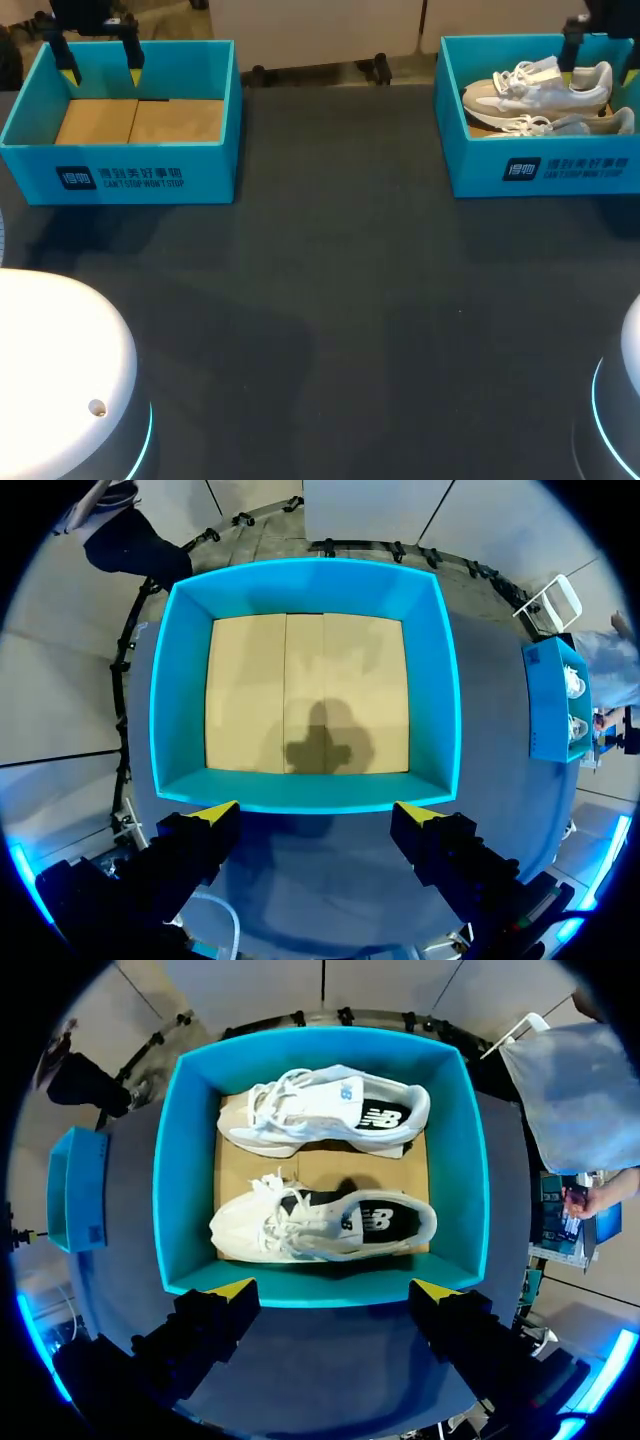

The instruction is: Take the shoe out of the shoebox, open the shoe tongue, remove and reinsert the insole, then place the shoe into the shoebox

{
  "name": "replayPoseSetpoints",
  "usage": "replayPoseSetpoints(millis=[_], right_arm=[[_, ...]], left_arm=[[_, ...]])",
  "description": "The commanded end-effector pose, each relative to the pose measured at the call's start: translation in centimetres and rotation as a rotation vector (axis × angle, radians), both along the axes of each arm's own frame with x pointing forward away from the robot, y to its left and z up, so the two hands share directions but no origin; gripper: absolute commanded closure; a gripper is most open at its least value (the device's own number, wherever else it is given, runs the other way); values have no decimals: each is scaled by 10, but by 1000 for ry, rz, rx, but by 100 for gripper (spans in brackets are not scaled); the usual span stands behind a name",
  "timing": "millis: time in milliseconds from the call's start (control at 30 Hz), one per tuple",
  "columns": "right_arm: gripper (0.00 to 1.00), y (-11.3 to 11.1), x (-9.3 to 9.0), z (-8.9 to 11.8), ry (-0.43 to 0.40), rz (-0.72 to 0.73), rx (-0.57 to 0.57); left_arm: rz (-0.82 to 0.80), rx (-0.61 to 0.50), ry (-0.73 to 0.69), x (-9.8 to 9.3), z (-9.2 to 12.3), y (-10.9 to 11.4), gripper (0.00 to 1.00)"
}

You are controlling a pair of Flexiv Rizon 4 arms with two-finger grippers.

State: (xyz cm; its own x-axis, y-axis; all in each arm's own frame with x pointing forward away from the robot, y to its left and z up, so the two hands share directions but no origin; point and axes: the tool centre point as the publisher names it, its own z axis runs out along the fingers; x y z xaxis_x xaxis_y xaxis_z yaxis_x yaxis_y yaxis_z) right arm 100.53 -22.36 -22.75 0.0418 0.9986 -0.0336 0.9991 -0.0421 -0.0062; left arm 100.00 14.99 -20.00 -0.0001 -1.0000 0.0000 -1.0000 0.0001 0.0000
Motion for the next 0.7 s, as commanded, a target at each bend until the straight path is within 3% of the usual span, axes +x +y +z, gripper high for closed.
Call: replayPoseSetpoints(millis=[33, 633, 700], right_arm=[[0, -17, 4, -14, 3, -4, 15], [0, -65, 17, -68, 28, -46, 10], [8, -70, 18, -74, 31, -47, -2]], left_arm=[[0, 0, 0, 0, 0, 0, 0], [0, 0, 0, 0, 0, 0, 0], [0, 0, 0, 0, 0, 0, 0]])
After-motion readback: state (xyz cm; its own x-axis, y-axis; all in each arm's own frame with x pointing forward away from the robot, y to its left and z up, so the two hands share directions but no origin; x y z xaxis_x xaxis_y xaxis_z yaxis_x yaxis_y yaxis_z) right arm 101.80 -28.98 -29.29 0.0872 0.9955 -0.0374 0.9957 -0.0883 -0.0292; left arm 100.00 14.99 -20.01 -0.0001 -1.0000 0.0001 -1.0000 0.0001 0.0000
